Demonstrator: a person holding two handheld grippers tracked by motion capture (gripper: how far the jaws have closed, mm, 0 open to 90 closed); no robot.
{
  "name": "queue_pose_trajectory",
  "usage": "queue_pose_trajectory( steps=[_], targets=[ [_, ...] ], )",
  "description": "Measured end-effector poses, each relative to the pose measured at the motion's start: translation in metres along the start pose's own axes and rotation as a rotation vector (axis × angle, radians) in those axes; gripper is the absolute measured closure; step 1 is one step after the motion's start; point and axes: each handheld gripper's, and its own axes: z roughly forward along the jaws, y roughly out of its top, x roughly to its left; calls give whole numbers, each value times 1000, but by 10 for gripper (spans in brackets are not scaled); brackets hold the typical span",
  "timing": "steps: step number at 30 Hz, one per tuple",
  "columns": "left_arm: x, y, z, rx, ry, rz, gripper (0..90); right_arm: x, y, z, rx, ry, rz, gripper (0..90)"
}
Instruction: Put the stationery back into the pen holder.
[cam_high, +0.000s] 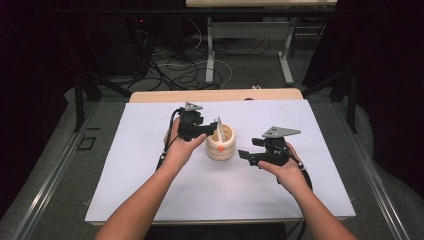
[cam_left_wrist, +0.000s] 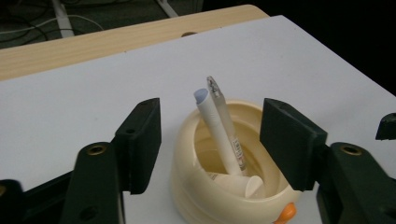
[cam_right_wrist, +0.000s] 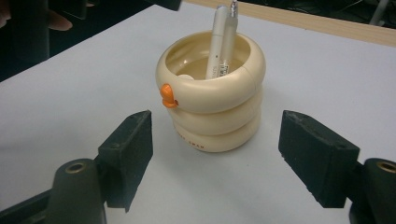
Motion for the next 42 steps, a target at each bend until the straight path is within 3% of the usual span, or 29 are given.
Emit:
queue_pose_trajectory(
  steps=[4, 8, 15, 22, 25, 28, 33, 42],
  targets=[
    [8, -4, -9, -16, 8, -6, 328, -3, -1, 0, 0, -17, -6, 221],
    [17, -10, -17, -34, 5, -19, 282, -5, -2, 0, 7, -30, 20, 194],
    [36, -24, -28, -73, 27, -8, 206, -12, -4, -1, 3, -81, 31, 152],
    [52, -38, -39, -63, 53, 27, 179, -23, -6, -4, -9, -159, 34, 113],
    [60, -43, -44, -46, 67, 27, 178, -28, -8, -5, 1, -183, 57, 72],
    [68, -49, -49, -40, 76, 9, 178, -34, -11, -4, 14, -214, 73, 0],
    [80, -59, -55, -39, 100, -6, 178, -44, -17, -4, 27, -257, 88, 0],
    [98, -82, -60, -46, 100, -82, 158, -56, -26, -4, 36, -291, 124, 0]
  ],
)
